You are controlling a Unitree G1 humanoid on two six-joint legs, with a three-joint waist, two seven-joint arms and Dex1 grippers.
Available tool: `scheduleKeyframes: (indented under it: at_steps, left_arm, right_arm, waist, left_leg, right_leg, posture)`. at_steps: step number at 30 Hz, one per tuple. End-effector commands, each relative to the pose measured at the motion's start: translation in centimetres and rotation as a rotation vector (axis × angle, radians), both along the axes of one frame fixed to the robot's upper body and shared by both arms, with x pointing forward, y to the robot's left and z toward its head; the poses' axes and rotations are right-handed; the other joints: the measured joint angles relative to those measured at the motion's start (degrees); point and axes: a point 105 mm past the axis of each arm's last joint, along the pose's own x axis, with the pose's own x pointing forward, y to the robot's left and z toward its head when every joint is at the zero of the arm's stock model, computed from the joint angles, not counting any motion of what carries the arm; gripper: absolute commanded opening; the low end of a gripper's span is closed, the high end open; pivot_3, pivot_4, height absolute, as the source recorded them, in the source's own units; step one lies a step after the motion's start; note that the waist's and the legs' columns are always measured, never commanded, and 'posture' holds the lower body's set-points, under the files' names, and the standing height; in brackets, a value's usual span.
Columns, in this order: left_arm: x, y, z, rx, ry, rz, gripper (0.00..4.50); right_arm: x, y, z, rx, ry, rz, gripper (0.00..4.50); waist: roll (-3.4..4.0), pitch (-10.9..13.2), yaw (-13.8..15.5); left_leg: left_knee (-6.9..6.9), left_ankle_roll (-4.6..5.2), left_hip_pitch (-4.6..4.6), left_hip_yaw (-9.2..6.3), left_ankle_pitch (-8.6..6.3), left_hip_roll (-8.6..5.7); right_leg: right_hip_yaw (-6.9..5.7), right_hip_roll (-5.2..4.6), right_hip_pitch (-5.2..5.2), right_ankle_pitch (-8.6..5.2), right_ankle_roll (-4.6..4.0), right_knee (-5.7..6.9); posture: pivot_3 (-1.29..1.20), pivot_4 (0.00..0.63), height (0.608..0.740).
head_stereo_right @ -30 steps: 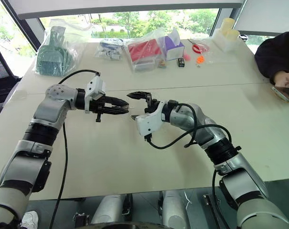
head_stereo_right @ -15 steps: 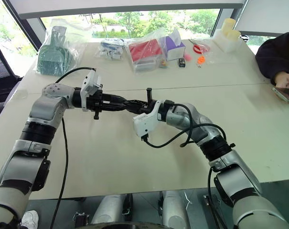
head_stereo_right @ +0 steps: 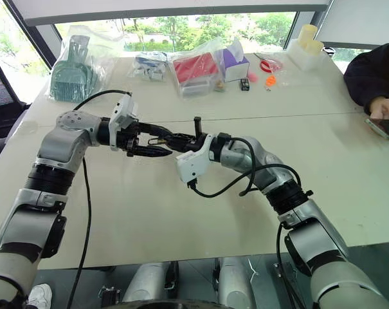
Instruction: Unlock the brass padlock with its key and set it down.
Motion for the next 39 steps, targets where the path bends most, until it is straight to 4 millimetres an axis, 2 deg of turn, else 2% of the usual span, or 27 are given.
scheduleKeyframes:
  at_steps: [1, 4, 8, 11, 14, 20, 22, 23, 39]
  left_arm:
    - [-0.6, 0.6, 1.5, -0.024, -0.022, -0.007, 4.48]
    - [-0.5, 1.1, 1.9, -0.037, -0.037, 0.026, 4.48]
    - [0.4, 2.4, 3.8, -0.115, -0.056, 0.128, 4.48]
    - [0.3, 2.8, 4.5, -0.143, -0.05, 0.143, 4.48]
    - [-0.1, 2.9, 4.2, -0.141, -0.044, 0.144, 3.65]
    - [-0.6, 2.9, 3.4, -0.141, -0.018, 0.147, 1.05]
    - [-0.6, 3.0, 2.9, -0.13, -0.009, 0.153, 0.25]
    - [-0.6, 3.1, 2.4, -0.111, -0.012, 0.16, 0.05]
    - [-0.1, 4.1, -1.4, 0.002, 0.016, 0.193, 0.05]
  right_arm:
    - [0.0, 0.1, 1.3, 0.027, -0.023, 0.007, 0.0]
    - [0.0, 0.0, 1.2, 0.027, -0.018, 0.003, 0.0]
    - [0.0, -0.2, 1.0, 0.027, -0.009, -0.006, 0.0]
    - [0.0, -0.3, 0.9, 0.029, 0.0, -0.009, 0.0]
    - [0.0, -0.2, 0.8, 0.034, 0.007, -0.006, 0.0]
    - [0.1, -0.1, 1.0, 0.035, 0.005, -0.007, 0.0]
    - [0.1, -0.2, 1.1, 0.035, 0.005, -0.008, 0.0]
    - [0.1, -0.2, 1.1, 0.035, 0.006, -0.008, 0.0]
    - [-0.1, -0.1, 1.4, 0.037, 0.002, -0.001, 0.0]
  waist:
    - [0.0, 0.0, -0.1]
    - [0.0, 0.0, -0.1]
    - [0.0, 0.0, -0.1]
    - [0.0, 0.0, -0.2]
    - [0.0, 0.0, -0.1]
    - [0.0, 0.0, -0.1]
    - [0.0, 0.0, -0.1]
    - [0.0, 0.0, -0.1]
    - [0.0, 0.0, -0.1]
  left_leg:
    - [0.0, 0.0, 0.0, 0.0, 0.0, 0.0]
    - [0.0, 0.0, 0.0, -0.01, 0.0, 0.0]
    - [0.0, 0.0, 0.0, -0.01, 0.0, 0.01]
    - [0.0, 0.0, 0.0, -0.02, 0.0, 0.01]
    - [0.0, -0.01, 0.0, -0.01, 0.0, 0.01]
    - [0.0, -0.03, 0.01, -0.01, 0.02, 0.01]
    - [0.0, -0.04, 0.01, -0.01, 0.02, 0.01]
    - [0.0, -0.04, 0.01, -0.01, 0.02, 0.01]
    - [0.0, -0.04, 0.01, 0.0, 0.02, 0.01]
  right_leg:
    - [0.0, 0.0, 0.0, 0.0, 0.0, 0.0]
    - [0.0, 0.0, 0.0, 0.0, 0.0, 0.0]
    - [0.01, 0.0, 0.0, 0.0, 0.0, 0.01]
    - [0.01, 0.0, 0.0, 0.0, 0.0, 0.01]
    - [0.01, 0.0, 0.0, 0.0, 0.0, 0.01]
    - [0.01, 0.0, 0.0, 0.0, 0.0, 0.02]
    - [0.01, 0.0, 0.0, 0.0, 0.0, 0.02]
    - [0.01, 0.0, 0.0, 0.0, 0.0, 0.01]
    - [0.01, 0.0, 0.0, 0.0, -0.01, 0.02]
  posture:
    - [0.0, 0.15, 0.74]
    - [0.0, 0.15, 0.74]
    - [0.0, 0.15, 0.74]
    - [0.0, 0.15, 0.74]
    - [0.0, 0.15, 0.74]
    - [0.0, 0.15, 0.74]
    - [0.0, 0.15, 0.74]
    - [0.0, 0.15, 0.74]
    - [0.0, 0.15, 0.74]
